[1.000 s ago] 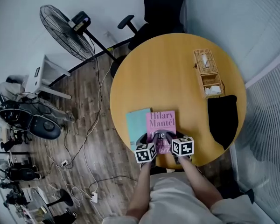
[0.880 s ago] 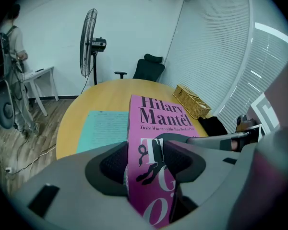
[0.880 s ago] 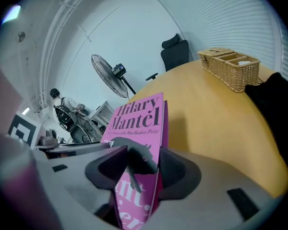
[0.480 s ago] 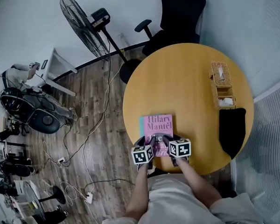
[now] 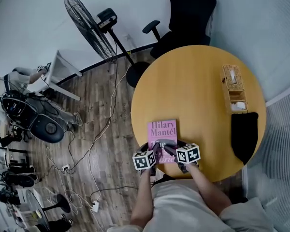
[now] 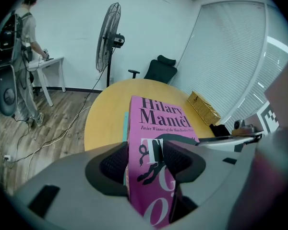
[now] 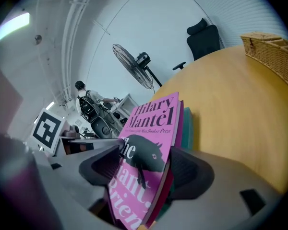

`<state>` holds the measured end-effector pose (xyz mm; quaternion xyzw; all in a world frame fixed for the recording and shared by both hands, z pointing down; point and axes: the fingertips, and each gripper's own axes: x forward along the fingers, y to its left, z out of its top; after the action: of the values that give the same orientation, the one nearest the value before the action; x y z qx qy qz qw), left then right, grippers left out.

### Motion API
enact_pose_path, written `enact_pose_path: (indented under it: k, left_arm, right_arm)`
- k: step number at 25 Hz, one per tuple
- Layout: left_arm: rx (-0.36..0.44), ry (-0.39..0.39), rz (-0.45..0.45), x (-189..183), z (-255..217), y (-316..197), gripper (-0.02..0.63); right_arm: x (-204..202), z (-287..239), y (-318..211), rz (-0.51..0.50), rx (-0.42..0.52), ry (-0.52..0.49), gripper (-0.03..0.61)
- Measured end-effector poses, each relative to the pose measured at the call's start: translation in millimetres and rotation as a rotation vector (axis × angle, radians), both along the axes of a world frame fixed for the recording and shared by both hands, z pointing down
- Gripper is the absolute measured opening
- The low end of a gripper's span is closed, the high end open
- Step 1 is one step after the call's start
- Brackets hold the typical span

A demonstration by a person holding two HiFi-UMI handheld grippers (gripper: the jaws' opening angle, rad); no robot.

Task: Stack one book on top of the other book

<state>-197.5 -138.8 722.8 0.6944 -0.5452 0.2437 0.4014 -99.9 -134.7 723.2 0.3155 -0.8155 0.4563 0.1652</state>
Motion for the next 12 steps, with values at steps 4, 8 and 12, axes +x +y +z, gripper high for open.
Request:
enact_pose_path:
  k: [4, 8, 12]
  left_arm:
    - [0.007, 0.042, -0.032, -6.2, 2.6, -1.6, 0.247]
    - [0.017, 0.071, -0.047, -8.2, 4.4, -3.0, 0.245]
    - [0.021, 0.122, -0.035, -6.4, 2.8, -2.4, 0.229]
  right_arm:
    - [-3.0, -5.1, -4.2, 0.008, 0.013, -0.051, 0.319]
    - [-3.3, -5.9, -3.9, -0.003, 0.024, -0.063, 0.318]
    - [7.1, -3.3, -6.0, 0.009, 0.056, -0.019, 0.306]
